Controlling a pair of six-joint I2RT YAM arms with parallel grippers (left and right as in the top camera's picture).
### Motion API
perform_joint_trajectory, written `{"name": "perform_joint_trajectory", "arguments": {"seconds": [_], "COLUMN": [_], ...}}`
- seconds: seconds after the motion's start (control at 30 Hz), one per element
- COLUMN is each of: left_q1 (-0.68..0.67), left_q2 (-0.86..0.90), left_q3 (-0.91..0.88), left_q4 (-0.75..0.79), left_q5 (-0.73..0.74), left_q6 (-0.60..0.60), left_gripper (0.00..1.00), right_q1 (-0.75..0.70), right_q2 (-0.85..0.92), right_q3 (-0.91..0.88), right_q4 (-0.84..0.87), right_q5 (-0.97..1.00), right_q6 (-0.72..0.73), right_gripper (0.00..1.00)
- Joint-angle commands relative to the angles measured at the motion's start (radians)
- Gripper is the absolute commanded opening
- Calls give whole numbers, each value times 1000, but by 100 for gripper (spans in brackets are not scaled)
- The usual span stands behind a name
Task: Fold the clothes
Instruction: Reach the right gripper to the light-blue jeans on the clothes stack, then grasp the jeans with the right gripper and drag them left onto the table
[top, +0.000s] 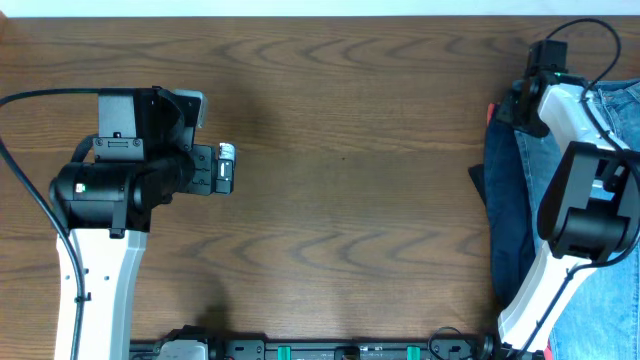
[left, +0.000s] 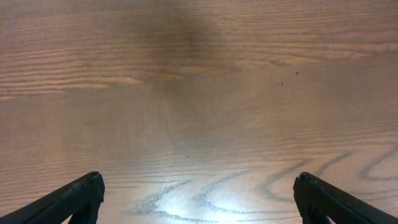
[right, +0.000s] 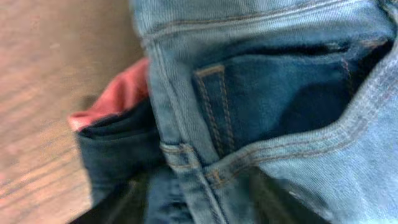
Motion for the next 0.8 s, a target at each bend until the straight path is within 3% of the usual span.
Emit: {"name": "perform_joint_trajectory", "arguments": {"seconds": [0.0, 0.07, 0.13, 0.6, 0.77], "left_q1": [3, 3, 3, 3, 3], "left_q2": [-7, -7, -7, -8, -34], "left_q3": [22, 22, 22, 23, 58], "left_q4": [-1, -1, -1, 22, 28], "left_q5": [5, 5, 5, 5, 5], "left_q6": [-13, -13, -13, -13, -13], "left_gripper": [98, 98, 98, 98, 98], "right_q1": [21, 18, 13, -24, -40], "right_q2": [17, 4, -17, -352, -492], "right_q3": [13, 14, 15, 16, 33], "right_q4": [-22, -33, -40, -59, 31], "right_q5": [122, 124, 125, 41, 49], "right_q6": [12, 11, 11, 0, -24], "right_gripper": [32, 11, 2, 1, 1]}}
